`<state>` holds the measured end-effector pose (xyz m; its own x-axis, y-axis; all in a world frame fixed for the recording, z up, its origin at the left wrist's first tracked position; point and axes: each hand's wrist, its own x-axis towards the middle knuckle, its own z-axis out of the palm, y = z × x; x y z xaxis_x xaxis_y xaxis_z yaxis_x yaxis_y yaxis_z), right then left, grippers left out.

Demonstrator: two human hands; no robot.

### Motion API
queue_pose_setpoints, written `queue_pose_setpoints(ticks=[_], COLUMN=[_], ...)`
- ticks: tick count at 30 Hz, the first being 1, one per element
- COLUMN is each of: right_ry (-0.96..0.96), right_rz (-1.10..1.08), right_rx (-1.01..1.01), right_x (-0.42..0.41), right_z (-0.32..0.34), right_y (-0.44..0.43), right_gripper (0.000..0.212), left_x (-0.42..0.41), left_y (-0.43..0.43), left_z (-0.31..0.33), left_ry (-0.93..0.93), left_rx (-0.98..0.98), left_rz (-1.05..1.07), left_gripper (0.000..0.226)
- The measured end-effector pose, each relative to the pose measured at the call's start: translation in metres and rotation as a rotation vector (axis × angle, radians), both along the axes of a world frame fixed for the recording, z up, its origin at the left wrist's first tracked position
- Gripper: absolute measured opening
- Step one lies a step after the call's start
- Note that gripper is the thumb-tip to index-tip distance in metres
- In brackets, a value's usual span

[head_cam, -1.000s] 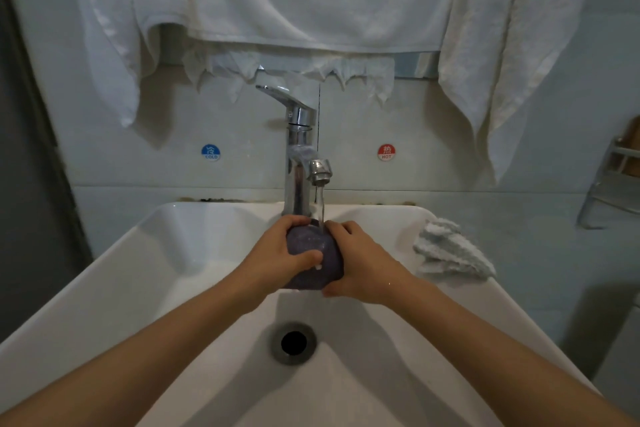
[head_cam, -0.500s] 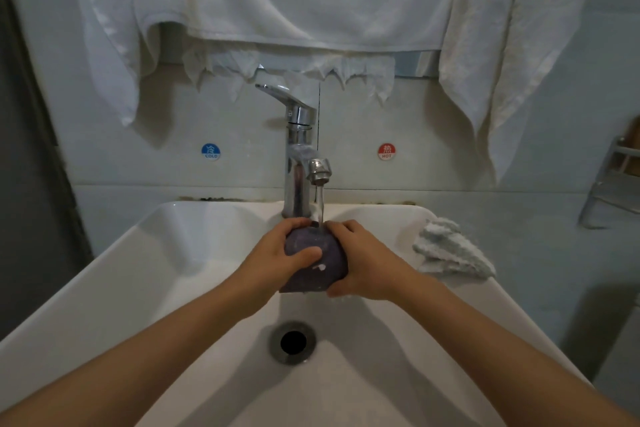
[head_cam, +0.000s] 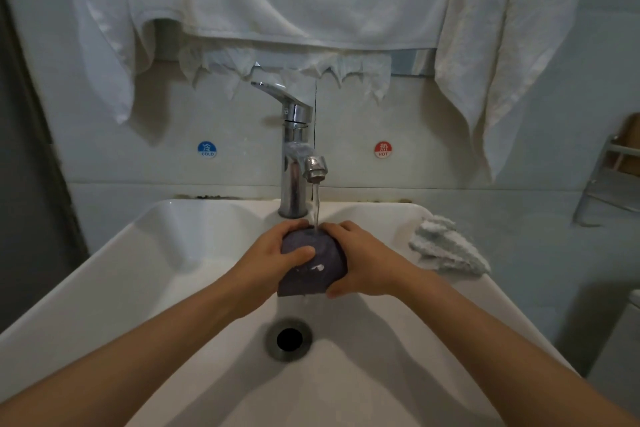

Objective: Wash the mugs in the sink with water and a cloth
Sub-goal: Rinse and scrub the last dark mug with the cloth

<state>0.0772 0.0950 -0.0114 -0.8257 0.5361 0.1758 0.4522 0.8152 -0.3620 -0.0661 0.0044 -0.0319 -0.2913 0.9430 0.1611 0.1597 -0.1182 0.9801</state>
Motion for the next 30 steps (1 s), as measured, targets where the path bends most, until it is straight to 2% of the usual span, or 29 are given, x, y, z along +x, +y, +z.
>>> queue_pose_setpoints(ticks=[4,7,10,12,17,19,21,23,27,30], right_ry=[0.001,0.01,0.055,0.078,0.117,0.106,0.0,-0.119,-0.226,-0.245], right_rz=[0.004,-0.007,-0.022,-0.018,0.001,0.026,0.046,0.092,0.039,0.033], right_rx=[-0.022,-0.063,-0.248,-0.373,-0.474,-0.369,-0.134,0.033,0.176,0.123], right_x=[0.001,0.004,0.01,0.015,0.015,0.014,0.01,0.0,-0.005,0.009], right_z=[0.0,0.002,0.007,0.011,0.011,0.012,0.015,0.01,-0.006,-0.011], right_y=[0.006,0.011,0.018,0.018,0.016,0.012,0.003,-0.009,-0.021,-0.018], right_gripper=[0.095,0.093,0.09,0.081,0.064,0.057,0.052,0.055,0.069,0.075], left_x=[-0.003,-0.005,-0.005,-0.002,0.002,0.005,0.007,0.008,0.004,0.006], left_y=[-0.001,-0.004,-0.01,-0.015,-0.022,-0.02,-0.018,-0.017,-0.015,-0.01], left_z=[0.002,0.008,0.012,0.011,-0.003,-0.009,-0.014,-0.017,-0.021,-0.027], left_ry=[-0.046,0.018,0.149,0.233,0.155,0.105,0.063,0.105,0.162,0.217], left_rx=[-0.053,-0.089,-0.099,-0.109,-0.091,-0.066,-0.057,-0.055,-0.065,-0.079], left_rz=[-0.106,-0.18,-0.202,-0.165,-0.023,0.054,0.111,0.15,0.146,0.102], left_gripper=[0.069,0.088,0.106,0.114,0.111,0.1,0.088,0.081,0.082,0.077])
